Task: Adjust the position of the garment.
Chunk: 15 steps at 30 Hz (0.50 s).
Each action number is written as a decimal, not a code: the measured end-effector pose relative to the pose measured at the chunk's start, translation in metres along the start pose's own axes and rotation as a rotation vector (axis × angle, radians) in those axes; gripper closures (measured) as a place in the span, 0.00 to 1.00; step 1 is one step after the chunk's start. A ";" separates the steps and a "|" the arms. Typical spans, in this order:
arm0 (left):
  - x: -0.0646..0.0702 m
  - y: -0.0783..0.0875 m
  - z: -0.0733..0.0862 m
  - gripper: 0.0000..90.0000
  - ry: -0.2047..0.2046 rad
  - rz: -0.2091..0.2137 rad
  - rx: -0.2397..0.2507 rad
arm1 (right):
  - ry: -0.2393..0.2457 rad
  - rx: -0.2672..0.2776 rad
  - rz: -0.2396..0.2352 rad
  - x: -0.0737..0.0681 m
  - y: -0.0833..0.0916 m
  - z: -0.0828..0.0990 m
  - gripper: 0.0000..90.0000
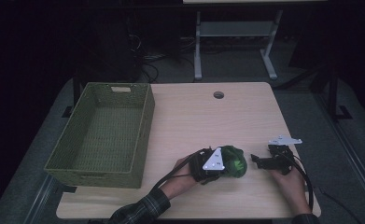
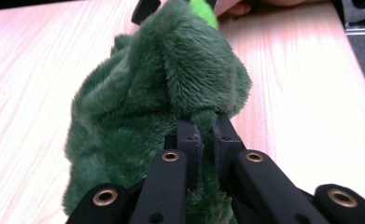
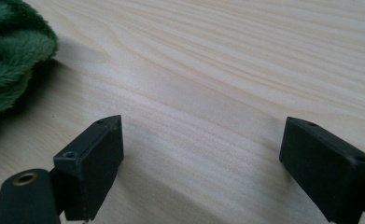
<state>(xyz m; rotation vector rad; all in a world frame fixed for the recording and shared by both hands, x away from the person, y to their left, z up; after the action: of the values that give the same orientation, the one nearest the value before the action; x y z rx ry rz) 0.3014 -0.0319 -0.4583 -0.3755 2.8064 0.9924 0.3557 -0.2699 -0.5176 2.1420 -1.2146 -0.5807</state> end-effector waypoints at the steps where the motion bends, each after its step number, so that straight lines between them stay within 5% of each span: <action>1: -0.001 0.002 -0.001 0.95 0.005 0.001 0.004 | 0.001 0.000 0.000 0.000 0.000 0.000 0.15; 15: -0.026 0.038 -0.017 0.96 0.065 -0.024 0.092 | 0.000 0.000 0.000 0.000 0.000 0.000 0.15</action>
<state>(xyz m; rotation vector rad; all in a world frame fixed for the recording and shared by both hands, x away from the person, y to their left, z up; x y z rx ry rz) 0.3149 -0.0091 -0.4167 -0.4367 2.8860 0.8571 0.3557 -0.2699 -0.5176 2.1420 -1.2150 -0.5802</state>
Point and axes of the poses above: each handheld gripper's, and its own axes: y roughly backward along the jaws, z roughly out of its underside, x roughly to its right, the point moved 5 cm from there along -y, roughly forward along the jaws, and after that the axes turned 4 degrees about -z, right-handed, at the moved point
